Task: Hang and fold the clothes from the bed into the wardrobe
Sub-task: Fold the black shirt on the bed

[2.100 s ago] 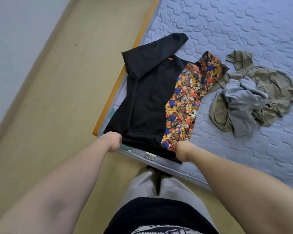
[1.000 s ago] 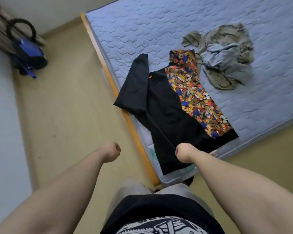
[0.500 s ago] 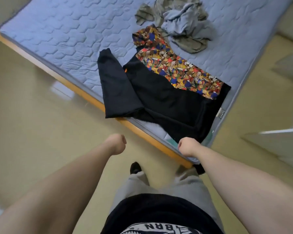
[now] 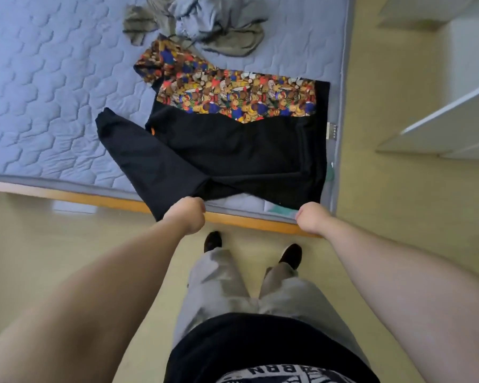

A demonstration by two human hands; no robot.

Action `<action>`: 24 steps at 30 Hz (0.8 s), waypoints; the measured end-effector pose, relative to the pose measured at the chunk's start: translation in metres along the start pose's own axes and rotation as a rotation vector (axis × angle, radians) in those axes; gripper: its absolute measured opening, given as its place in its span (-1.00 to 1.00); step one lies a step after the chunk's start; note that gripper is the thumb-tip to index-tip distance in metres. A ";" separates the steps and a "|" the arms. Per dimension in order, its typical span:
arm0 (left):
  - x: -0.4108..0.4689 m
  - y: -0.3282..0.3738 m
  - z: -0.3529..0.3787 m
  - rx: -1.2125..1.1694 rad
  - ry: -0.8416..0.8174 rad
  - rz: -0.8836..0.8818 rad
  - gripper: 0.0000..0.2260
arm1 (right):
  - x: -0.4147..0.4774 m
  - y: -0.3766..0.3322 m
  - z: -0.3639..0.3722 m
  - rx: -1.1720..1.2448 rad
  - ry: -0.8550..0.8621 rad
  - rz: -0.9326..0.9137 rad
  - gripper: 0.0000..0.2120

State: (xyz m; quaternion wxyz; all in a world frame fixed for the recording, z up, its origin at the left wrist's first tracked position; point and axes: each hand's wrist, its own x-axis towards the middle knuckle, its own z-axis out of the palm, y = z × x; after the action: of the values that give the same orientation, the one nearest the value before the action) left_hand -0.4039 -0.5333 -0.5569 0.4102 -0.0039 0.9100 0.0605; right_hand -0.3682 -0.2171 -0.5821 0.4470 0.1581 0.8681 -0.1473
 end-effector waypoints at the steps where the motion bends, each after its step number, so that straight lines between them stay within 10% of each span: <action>1: 0.011 0.003 -0.001 0.041 -0.007 0.031 -0.67 | 0.005 -0.001 0.006 0.047 -0.004 0.050 -0.74; 9: 0.122 0.003 0.012 0.468 -0.024 0.259 -0.57 | 0.077 -0.007 0.067 1.101 0.021 0.627 -0.79; 15: 0.204 -0.012 0.034 0.520 0.179 0.348 -0.50 | 0.143 -0.004 0.099 1.723 0.026 0.689 -0.70; 24: 0.222 -0.016 0.066 0.682 0.190 0.389 -0.69 | 0.181 0.022 0.110 1.945 0.270 0.831 -0.87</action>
State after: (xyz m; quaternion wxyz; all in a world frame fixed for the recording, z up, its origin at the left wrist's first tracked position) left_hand -0.5014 -0.5323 -0.7681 0.2831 0.2992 0.8954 -0.1691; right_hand -0.3789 -0.2147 -0.7949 0.0436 0.7458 0.2976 -0.5944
